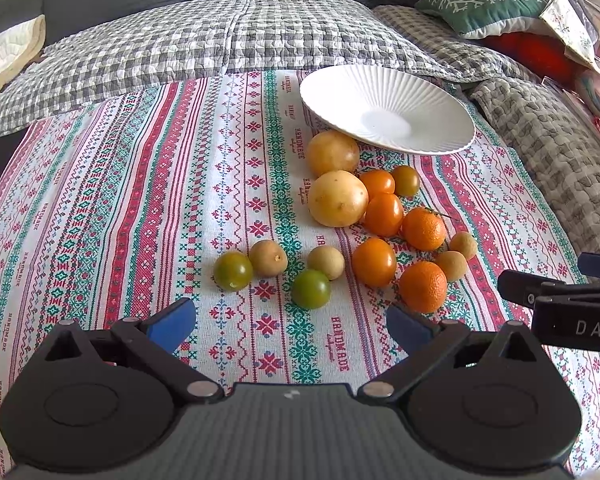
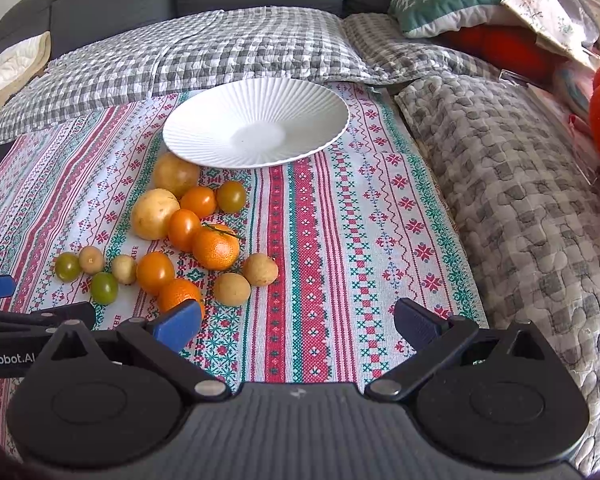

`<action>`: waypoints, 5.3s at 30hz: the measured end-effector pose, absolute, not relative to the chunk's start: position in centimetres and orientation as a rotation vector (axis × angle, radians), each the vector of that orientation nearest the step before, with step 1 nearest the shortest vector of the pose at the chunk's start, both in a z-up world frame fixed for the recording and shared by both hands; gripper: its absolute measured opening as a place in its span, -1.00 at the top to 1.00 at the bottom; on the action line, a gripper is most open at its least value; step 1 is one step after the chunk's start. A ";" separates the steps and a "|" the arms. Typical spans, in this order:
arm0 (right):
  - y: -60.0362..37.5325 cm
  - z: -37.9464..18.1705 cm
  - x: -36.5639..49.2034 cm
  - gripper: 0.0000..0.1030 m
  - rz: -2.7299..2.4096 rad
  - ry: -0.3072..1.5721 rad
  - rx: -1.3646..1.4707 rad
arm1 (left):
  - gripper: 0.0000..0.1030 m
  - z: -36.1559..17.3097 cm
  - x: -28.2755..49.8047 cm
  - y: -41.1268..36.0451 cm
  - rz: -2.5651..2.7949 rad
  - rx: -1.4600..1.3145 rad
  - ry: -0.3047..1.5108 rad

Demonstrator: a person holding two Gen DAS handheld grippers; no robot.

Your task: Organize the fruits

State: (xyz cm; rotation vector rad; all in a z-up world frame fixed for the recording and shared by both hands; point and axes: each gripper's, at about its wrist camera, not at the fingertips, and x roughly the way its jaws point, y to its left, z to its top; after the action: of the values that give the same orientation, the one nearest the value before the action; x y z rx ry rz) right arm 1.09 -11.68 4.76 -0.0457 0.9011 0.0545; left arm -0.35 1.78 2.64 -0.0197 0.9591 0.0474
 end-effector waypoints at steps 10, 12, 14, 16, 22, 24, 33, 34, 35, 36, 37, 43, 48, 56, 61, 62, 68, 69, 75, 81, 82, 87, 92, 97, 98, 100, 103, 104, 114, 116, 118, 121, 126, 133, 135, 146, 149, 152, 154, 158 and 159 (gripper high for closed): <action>-11.7 4.8 1.1 -1.00 0.055 0.901 -0.047 | -0.85 2.6 -0.3 1.8 0.049 -0.020 0.959; -11.7 4.8 1.1 -0.99 0.055 0.901 -0.047 | -0.85 2.6 -0.3 1.8 0.049 -0.020 0.959; -11.7 4.8 1.1 -0.99 0.054 0.901 -0.047 | -0.85 2.6 -0.3 1.8 0.049 -0.020 0.959; -11.7 4.8 1.1 -1.00 0.054 0.902 -0.047 | -0.84 2.6 -0.3 1.8 0.049 -0.020 0.959; -11.7 4.7 1.1 -1.00 0.054 0.902 -0.049 | -0.84 2.6 -0.3 1.8 0.049 -0.020 0.959; -11.7 4.7 1.2 -1.00 0.054 0.903 -0.049 | -0.84 2.6 -0.3 1.8 0.049 -0.020 0.958; -11.7 4.6 1.3 -0.99 0.055 0.902 -0.051 | -0.85 3.1 -0.1 2.4 0.066 -0.023 0.953; -11.7 4.6 1.4 -1.00 0.056 0.903 -0.052 | -0.85 3.2 0.0 2.5 0.068 -0.020 0.948; -11.8 4.6 1.6 -1.00 0.058 0.904 -0.054 | -0.85 3.3 0.0 2.7 0.070 -0.016 0.941; -11.8 4.6 1.7 -1.00 0.061 0.904 -0.055 | -0.85 3.4 0.1 2.8 0.070 -0.010 0.933; -11.8 4.6 1.8 -0.99 0.061 0.905 -0.054 | -0.85 3.5 0.2 2.9 0.070 -0.001 0.924; -12.2 4.8 2.9 -1.00 0.072 0.916 -0.032 | -0.85 3.7 1.3 3.6 0.058 0.051 0.880; -12.6 4.5 3.7 -0.99 0.099 0.934 -0.019 | -0.85 3.5 2.4 4.2 -0.007 0.059 0.898; -13.1 4.3 4.9 -0.95 0.221 0.981 0.082 | -0.81 3.6 2.6 3.9 -0.174 0.047 0.892; -12.6 4.1 5.7 -0.82 0.278 1.007 0.098 | -0.55 3.3 2.1 2.2 -0.288 0.071 0.890; -12.5 4.1 5.9 -0.79 0.288 1.010 0.100 | -0.51 3.1 2.1 1.9 -0.307 0.082 0.893; -12.1 4.0 6.6 -0.68 0.320 1.005 0.119 | -0.27 2.2 1.4 0.0 -0.418 0.115 0.909; -12.1 4.0 6.7 -0.65 0.323 1.005 0.129 | -0.22 2.1 1.4 -0.4 -0.435 0.120 0.910; -11.8 3.2 7.9 -0.29 0.325 1.033 0.204 | 0.13 1.0 1.7 -2.2 -0.496 0.141 0.936; -11.0 3.1 8.5 -0.08 0.324 1.019 0.195 | 0.34 0.1 2.2 -3.0 -0.485 0.136 0.954; -10.9 3.0 8.6 -0.06 0.329 1.015 0.189 | 0.36 -0.1 2.5 -3.2 -0.478 0.135 0.957; -9.9 2.8 8.9 0.07 0.341 1.012 0.134 | 0.50 -0.7 3.3 -3.4 -0.441 0.130 0.974; -9.2 2.0 9.0 0.17 0.330 1.031 0.084 | 0.54 -1.1 3.8 -3.3 -0.413 0.108 0.993; -8.9 1.7 9.0 0.32 0.322 1.037 0.053 | 0.57 -1.1 4.3 -3.7 -0.398 0.104 0.983; -8.9 1.7 9.0 0.33 0.323 1.035 0.052 | 0.57 -1.2 4.5 -3.7 -0.395 0.102 0.982; -9.0 1.7 8.9 0.34 0.324 1.032 0.055 | 0.58 -1.3 4.8 -3.9 -0.393 0.102 0.980; -9.1 1.8 8.8 0.35 0.319 1.031 0.056 | 0.59 -1.4 4.9 -3.7 -0.395 0.101 0.979; -9.2 1.9 8.8 0.35 0.316 1.032 0.061 | 0.59 -1.3 4.7 -3.7 -0.396 0.099 0.979; -11.1 3.3 8.2 0.35 0.299 1.029 0.146 | 0.80 0.0 3.9 -2.5 -0.408 0.072 0.962; -11.5 3.4 8.1 0.35 0.295 1.032 0.161 | 0.81 0.0 3.7 -2.6 -0.417 0.089 0.958; -11.9 3.5 8.0 0.35 0.291 1.034 0.176 | 0.80 -0.1 3.5 -2.7 -0.419 0.099 0.951; -12.4 3.5 7.9 0.35 0.281 1.040 0.201 | 0.73 -0.4 3.5 -3.4 -0.414 0.107 0.943; -12.7 3.7 7.9 0.35 0.274 1.043 0.213 | 0.60 -1.2 4.0 -4.2 -0.377 0.124 0.937; -12.7 3.6 7.8 0.35 0.272 1.048 0.206 | 0.60 -2.4 5.0 -4.7 -0.318 0.116 0.943; -12.8 3.6 7.7 0.35 0.271 1.047 0.205 | 0.61 -2.3 5.0 -4.8 -0.312 0.116 0.937; -14.1 4.6 7.8 0.35 0.259 1.013 0.249 | 0.65 -0.5 4.9 -4.1 -0.319 0.062 0.896; -14.6 5.3 8.2 0.35 0.255 0.992 0.281 | 0.65 0.8 4.7 -4.0 -0.309 0.049 0.867; -14.8 6.2 8.9 0.35 0.259 0.954 0.318 | 0.65 1.9 5.1 -4.2 -0.294 0.066 0.839; -15.0 6.7 9.5 0.35 0.274 0.926 0.340 | 0.65 2.5 5.8 -4.3 -0.282 0.083 0.819; -15.5 6.9 10.8 0.35 0.283 0.877 0.369 | 0.65 3.6 8.0 -4.5 -0.269 0.118 0.775; -15.8 6.9 11.3 0.35 0.282 0.862 0.376 | 0.65 3.7 8.9 -4.4 -0.262 0.123 0.769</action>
State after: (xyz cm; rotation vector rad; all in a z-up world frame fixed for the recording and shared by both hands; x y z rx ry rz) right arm 11.27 -15.80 6.90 0.3760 0.8620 0.2817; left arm 8.93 -4.44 3.69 0.1232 0.7689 -0.2621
